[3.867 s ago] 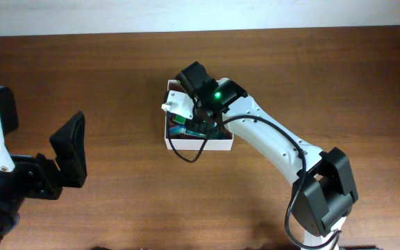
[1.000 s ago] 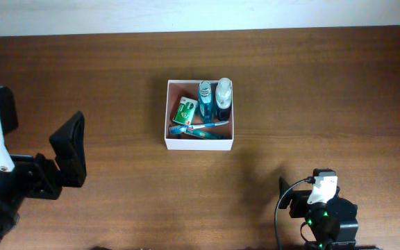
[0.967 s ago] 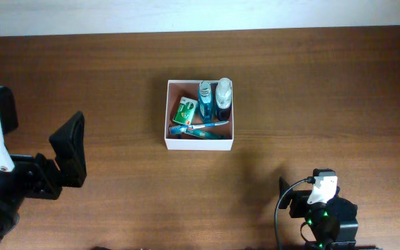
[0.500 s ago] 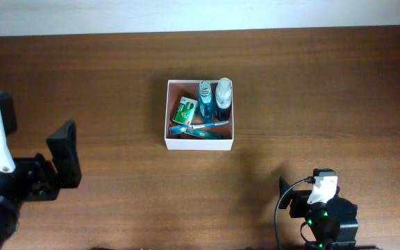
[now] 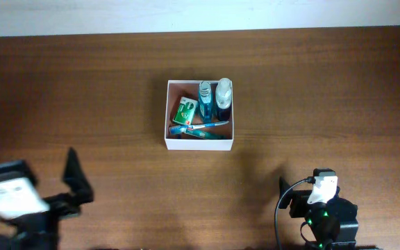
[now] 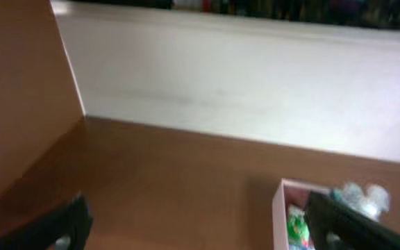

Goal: Pack container

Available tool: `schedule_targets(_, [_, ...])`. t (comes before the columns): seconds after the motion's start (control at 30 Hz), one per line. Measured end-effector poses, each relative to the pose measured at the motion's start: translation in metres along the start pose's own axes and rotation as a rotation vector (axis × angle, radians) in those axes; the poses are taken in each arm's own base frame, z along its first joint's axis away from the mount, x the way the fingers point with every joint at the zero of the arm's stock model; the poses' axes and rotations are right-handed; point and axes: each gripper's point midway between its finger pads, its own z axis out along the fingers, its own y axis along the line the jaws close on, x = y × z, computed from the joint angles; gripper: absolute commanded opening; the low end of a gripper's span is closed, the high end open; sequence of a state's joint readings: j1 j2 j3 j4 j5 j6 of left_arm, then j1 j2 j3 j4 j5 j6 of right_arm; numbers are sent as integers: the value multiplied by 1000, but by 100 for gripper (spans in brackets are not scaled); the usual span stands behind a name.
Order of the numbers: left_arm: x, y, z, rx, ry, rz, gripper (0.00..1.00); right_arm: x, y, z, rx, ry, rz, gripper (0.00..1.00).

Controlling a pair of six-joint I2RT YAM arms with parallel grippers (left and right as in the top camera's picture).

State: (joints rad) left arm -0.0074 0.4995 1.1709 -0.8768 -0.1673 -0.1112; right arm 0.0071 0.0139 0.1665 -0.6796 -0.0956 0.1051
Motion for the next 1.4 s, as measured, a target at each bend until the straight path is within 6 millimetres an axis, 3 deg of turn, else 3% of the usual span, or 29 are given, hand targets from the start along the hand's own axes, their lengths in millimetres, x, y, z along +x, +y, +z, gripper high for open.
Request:
schedule_targets(0.17, [101,-2,39,33,92,7,99,0,0,0,0,0,1,99])
schedule_targets(0.27, [145,-2,52,50,102,3,99,0,0,0,0,0,0,99])
schedule_targets(0.47, [198,4,66,44,120,-4,99,0,0,0,0,0,1,99])
schedule_targets(0.8, [226,5,77,44,133,-3,99,0,0,0,0,0,0,99])
schedule_targets(1.0, [267,8,86,34,224,4,99,0,0,0,0,0,0,99])
schedule_targets(1.4, [268,7,86,42,224,3,99,0,0,0,0,0,0,99])
